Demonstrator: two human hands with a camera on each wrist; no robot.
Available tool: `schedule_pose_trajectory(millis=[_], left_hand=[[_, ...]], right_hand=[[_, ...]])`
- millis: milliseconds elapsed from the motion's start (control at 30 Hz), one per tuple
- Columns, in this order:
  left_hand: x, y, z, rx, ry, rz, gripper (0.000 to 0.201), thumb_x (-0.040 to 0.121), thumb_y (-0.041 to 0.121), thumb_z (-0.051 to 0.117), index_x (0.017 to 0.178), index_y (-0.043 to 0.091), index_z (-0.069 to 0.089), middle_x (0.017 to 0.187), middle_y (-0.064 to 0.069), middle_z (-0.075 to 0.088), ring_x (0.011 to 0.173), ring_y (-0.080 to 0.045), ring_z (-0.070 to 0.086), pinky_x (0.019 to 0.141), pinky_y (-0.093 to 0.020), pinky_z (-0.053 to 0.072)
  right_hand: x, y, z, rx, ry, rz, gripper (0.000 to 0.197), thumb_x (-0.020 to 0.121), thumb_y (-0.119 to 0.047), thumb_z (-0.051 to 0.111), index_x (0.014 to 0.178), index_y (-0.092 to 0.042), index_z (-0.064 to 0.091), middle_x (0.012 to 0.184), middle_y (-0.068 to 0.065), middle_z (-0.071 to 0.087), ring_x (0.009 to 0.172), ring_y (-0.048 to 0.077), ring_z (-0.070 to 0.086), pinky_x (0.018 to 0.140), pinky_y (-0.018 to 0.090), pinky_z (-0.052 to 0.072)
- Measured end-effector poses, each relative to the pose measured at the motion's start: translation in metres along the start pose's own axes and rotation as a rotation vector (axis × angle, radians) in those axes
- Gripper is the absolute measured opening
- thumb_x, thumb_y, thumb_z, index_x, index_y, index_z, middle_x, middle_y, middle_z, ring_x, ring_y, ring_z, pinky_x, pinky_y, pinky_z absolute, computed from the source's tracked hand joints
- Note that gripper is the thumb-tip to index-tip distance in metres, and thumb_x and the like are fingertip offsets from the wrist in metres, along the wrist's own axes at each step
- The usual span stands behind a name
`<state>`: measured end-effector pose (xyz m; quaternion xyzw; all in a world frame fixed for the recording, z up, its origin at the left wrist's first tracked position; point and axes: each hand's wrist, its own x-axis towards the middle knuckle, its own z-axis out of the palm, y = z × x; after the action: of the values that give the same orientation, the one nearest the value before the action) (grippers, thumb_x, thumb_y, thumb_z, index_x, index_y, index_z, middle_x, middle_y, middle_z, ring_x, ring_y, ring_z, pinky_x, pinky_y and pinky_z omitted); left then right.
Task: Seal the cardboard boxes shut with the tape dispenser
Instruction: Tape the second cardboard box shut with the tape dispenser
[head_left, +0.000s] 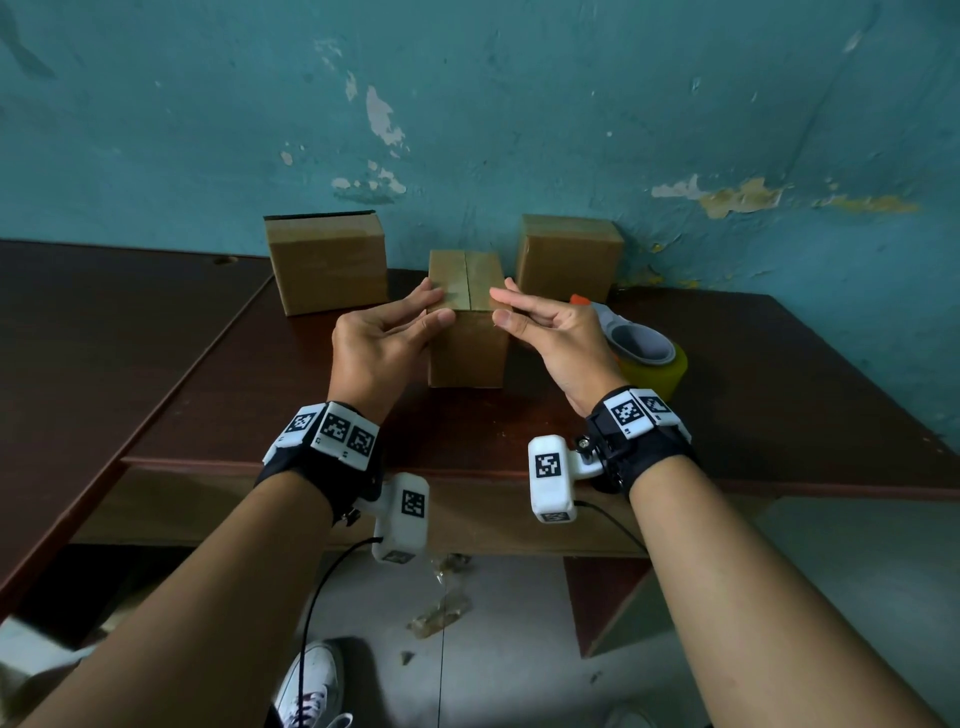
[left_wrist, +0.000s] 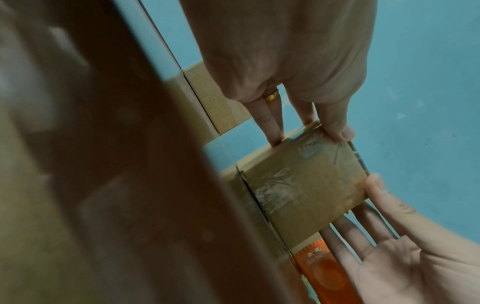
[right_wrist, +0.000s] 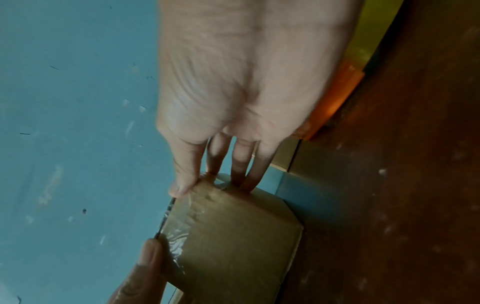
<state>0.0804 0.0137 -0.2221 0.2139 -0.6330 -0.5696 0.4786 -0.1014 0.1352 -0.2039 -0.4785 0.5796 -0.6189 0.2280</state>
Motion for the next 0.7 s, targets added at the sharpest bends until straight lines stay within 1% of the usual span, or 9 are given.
schedule_pose_trajectory(millis=[67,167,267,300,367,500,633,700], left_hand=[[-0.002,0.001,0.001,0.025,0.012,0.005,0.040,0.084,0.028,0.088,0.120,0.014,0.079,0.133,0.007,0.073,0.125,-0.007,0.068,0.110,-0.036,0.054],[-0.005,0.003,0.006,0.095,0.074,0.033,0.040,0.085,0.028,0.090,0.121,0.013,0.080,0.130,0.009,0.075,0.118,-0.006,0.072,0.103,-0.032,0.058],[-0.007,0.005,0.013,0.119,0.127,0.049,0.047,0.078,0.032,0.095,0.119,0.013,0.081,0.128,0.009,0.075,0.112,-0.005,0.074,0.097,-0.027,0.060],[-0.007,0.005,0.015,0.127,0.141,0.060,0.049,0.077,0.032,0.095,0.119,0.012,0.081,0.128,0.008,0.076,0.111,-0.005,0.074,0.097,-0.026,0.060],[-0.007,0.006,0.016,0.138,0.158,0.078,0.048,0.077,0.030,0.095,0.119,0.010,0.081,0.126,0.005,0.076,0.110,-0.002,0.074,0.097,-0.024,0.059],[-0.006,0.010,0.013,0.130,0.133,0.078,0.044,0.081,0.024,0.092,0.119,0.005,0.079,0.127,-0.001,0.076,0.113,0.001,0.072,0.098,-0.019,0.057],[-0.006,0.010,0.010,0.124,0.103,0.082,0.040,0.085,0.021,0.089,0.120,0.005,0.079,0.128,-0.001,0.075,0.113,0.003,0.071,0.096,-0.014,0.054],[-0.005,0.009,0.008,0.119,0.083,0.082,0.037,0.087,0.021,0.087,0.120,0.007,0.079,0.130,-0.001,0.074,0.116,0.002,0.070,0.098,-0.015,0.054]], right_hand=[[0.001,0.000,0.000,0.022,0.008,0.003,0.030,0.093,-0.020,0.082,0.120,-0.033,0.080,0.145,-0.003,0.066,0.139,0.002,0.056,0.123,0.044,0.042],[0.000,-0.002,0.001,0.019,0.029,0.002,0.030,0.090,-0.019,0.084,0.119,-0.028,0.081,0.143,-0.001,0.068,0.136,0.002,0.059,0.121,0.044,0.044],[-0.001,-0.005,0.002,-0.035,0.063,-0.021,0.035,0.086,-0.021,0.089,0.119,-0.020,0.081,0.139,0.000,0.070,0.131,-0.004,0.061,0.121,0.034,0.044],[-0.001,-0.006,0.003,-0.039,0.080,-0.033,0.035,0.084,-0.021,0.090,0.118,-0.018,0.081,0.137,0.001,0.071,0.129,-0.005,0.062,0.121,0.033,0.044],[0.001,-0.005,0.005,-0.045,0.098,-0.053,0.034,0.083,-0.022,0.091,0.115,-0.019,0.082,0.135,0.002,0.072,0.128,-0.003,0.063,0.121,0.037,0.045],[0.004,-0.001,0.003,-0.065,0.073,-0.036,0.034,0.084,-0.027,0.090,0.117,-0.023,0.082,0.140,0.001,0.070,0.130,-0.003,0.061,0.122,0.042,0.043],[0.004,0.002,0.001,-0.042,0.037,-0.015,0.034,0.088,-0.031,0.087,0.121,-0.026,0.081,0.144,-0.005,0.067,0.133,-0.001,0.060,0.120,0.047,0.046],[0.005,0.003,0.001,-0.029,0.033,-0.001,0.032,0.090,-0.029,0.085,0.122,-0.027,0.080,0.144,-0.008,0.066,0.134,-0.001,0.059,0.118,0.047,0.048]])
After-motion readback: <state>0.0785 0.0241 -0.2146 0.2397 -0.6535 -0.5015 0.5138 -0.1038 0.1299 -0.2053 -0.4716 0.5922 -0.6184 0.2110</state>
